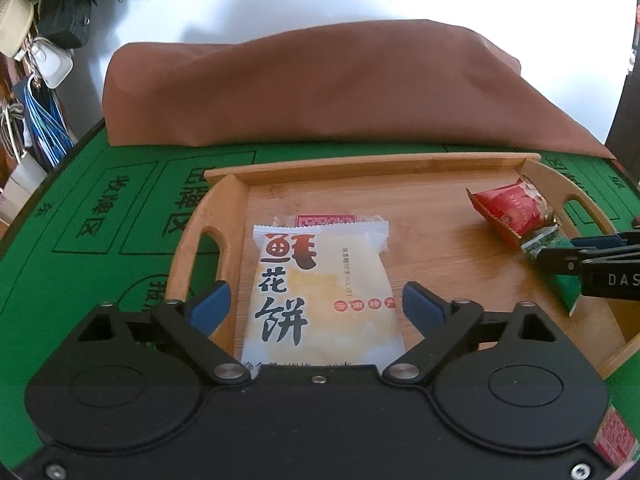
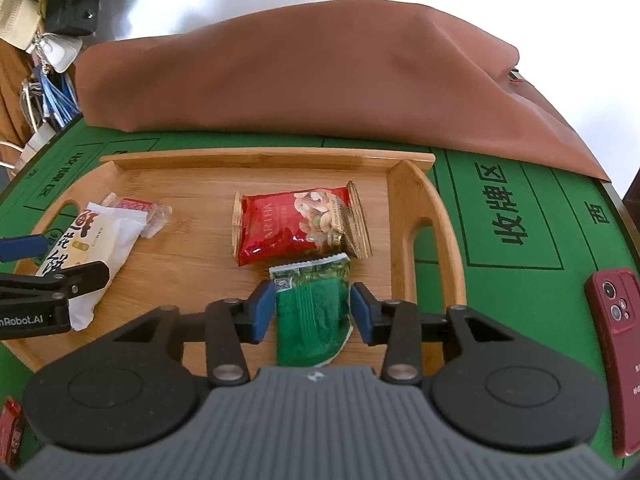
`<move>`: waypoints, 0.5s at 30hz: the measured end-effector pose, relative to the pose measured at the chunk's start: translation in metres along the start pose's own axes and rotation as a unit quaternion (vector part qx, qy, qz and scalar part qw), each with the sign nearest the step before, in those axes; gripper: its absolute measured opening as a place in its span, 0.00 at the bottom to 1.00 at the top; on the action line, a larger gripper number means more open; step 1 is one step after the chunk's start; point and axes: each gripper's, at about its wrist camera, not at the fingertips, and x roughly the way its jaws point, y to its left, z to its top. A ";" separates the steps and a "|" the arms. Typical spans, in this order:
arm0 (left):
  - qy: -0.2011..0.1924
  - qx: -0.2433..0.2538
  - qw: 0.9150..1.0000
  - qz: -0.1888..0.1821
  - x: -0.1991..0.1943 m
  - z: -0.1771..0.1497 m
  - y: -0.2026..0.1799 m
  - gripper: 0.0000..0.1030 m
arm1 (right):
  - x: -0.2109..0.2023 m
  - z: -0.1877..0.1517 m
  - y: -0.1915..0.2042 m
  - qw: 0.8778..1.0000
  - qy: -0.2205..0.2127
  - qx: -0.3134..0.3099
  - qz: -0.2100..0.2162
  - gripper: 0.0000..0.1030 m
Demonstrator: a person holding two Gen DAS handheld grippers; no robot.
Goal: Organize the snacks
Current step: 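Open both tools to drop the pastry bag and green packet on the tray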
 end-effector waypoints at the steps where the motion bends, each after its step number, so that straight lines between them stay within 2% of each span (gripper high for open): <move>1: -0.001 0.000 1.000 -0.001 -0.002 -0.001 0.000 0.91 | -0.001 0.000 0.000 1.000 -0.001 -0.001 -0.001 0.62; 5: -0.007 -0.005 1.000 -0.011 -0.015 -0.005 0.001 0.93 | -0.009 -0.003 0.000 1.000 -0.008 -0.002 0.002 0.70; 7: -0.014 -0.003 1.000 -0.019 -0.026 -0.011 0.001 0.97 | -0.018 -0.006 0.001 1.000 -0.016 -0.008 0.007 0.74; 15: -0.046 0.027 0.998 -0.035 -0.073 -0.038 -0.009 0.99 | -0.063 -0.030 0.008 0.998 -0.047 -0.040 0.028 0.83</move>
